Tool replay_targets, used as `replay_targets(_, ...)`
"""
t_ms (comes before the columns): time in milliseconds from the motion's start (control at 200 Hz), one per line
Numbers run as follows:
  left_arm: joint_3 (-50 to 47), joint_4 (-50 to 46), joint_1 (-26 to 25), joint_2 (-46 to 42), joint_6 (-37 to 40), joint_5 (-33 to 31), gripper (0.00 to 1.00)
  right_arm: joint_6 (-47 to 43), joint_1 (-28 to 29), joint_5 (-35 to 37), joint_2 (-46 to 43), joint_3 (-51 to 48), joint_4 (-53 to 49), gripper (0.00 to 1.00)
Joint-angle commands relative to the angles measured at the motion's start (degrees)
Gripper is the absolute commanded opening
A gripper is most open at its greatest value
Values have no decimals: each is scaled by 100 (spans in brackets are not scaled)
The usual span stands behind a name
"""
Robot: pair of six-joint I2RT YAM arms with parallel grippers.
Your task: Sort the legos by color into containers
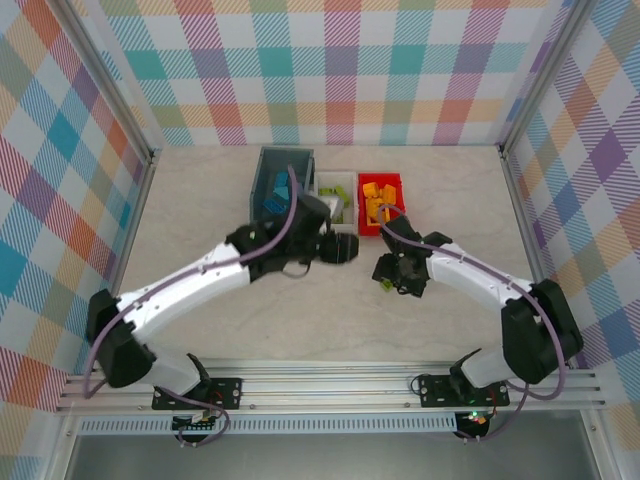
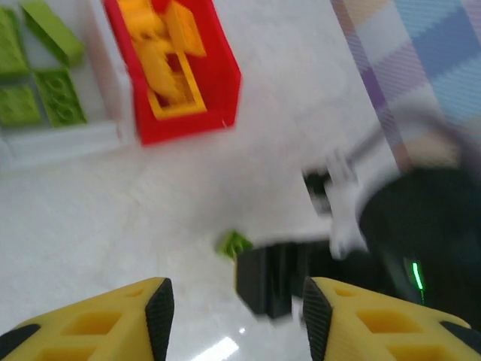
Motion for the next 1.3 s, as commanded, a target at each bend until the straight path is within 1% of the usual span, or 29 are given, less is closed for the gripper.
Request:
replay_targets(0, -1027, 667, -438, -873, 205, -432, 58, 918, -188, -340, 370, 229, 190, 74)
replay_targets(65, -1539, 618, -657, -1417, 82, -747, 59, 1190, -305, -561, 645, 286, 273, 74)
replay_targets(175, -2092, 439, -723, -2247, -162, -1064, 60, 1526, -436, -733, 982, 259, 386, 72)
replay_targets(255, -2255, 222, -724, -2666, -213, -1268, 60, 1598, -448, -785, 1088, 205, 613, 69)
replay_targets(340, -2271, 26, -722, -2849, -230, -1419, 60, 1643, -445, -842, 1220, 225, 666, 67)
replay_targets(385, -2275, -26, -722, -2886, -214, -1458, 60, 1662, -444, -858, 1261, 219, 681, 62)
replay_targets(420, -2264, -50, -716, -2882, -211, -1470, 60, 1696, -442, -867, 1271, 189, 702, 55)
replay_targets(525, -2240, -33, -722, -2838, -204, -1480, 59, 1794, -448, -812, 1136, 63, 757, 41)
replay_targets(600, -2231, -31, -722, -2840, -212, -1540, 59, 1713, -400, -700, 948, 78, 728, 28)
replay_targets(660, -2194, -104, -722, -2879, -266, -1722, 58, 1553, -297, -545, 814, 273, 559, 24)
replay_targets(685, -2156, -188, -722, -2907, -311, -1866, 57, 1423, -224, -444, 777, 449, 467, 24)
replay_targets(740, -1991, -552, -722, -2948, -518, -2402, 56, 1050, -9, -162, 788, 967, 167, 22)
replay_targets(780, -1844, -914, -722, -2969, -695, -2871, 57, 742, 145, 30, 888, 1397, -40, 22)
replay_targets(815, -1765, -1053, -721, -3009, -715, -3105, 58, 483, 266, 165, 1020, 1781, -187, 22)
replay_targets(935, -1568, -996, -722, -3130, -587, -3385, 60, -231, 531, 583, 1675, 2951, -567, 23)
replay_targets(1085, -1174, -972, -713, -2969, -494, -3644, 61, -958, 539, 1033, 2718, 4454, -864, 24)
replay_targets(1190, -953, -873, -706, -2722, -359, -3659, 62, -1420, 530, 1339, 3632, 5648, -1065, 24)
replay_targets(1295, -759, -855, -704, -2449, -255, -3575, 62, -1781, 495, 1491, 4382, 6551, -1066, 23)
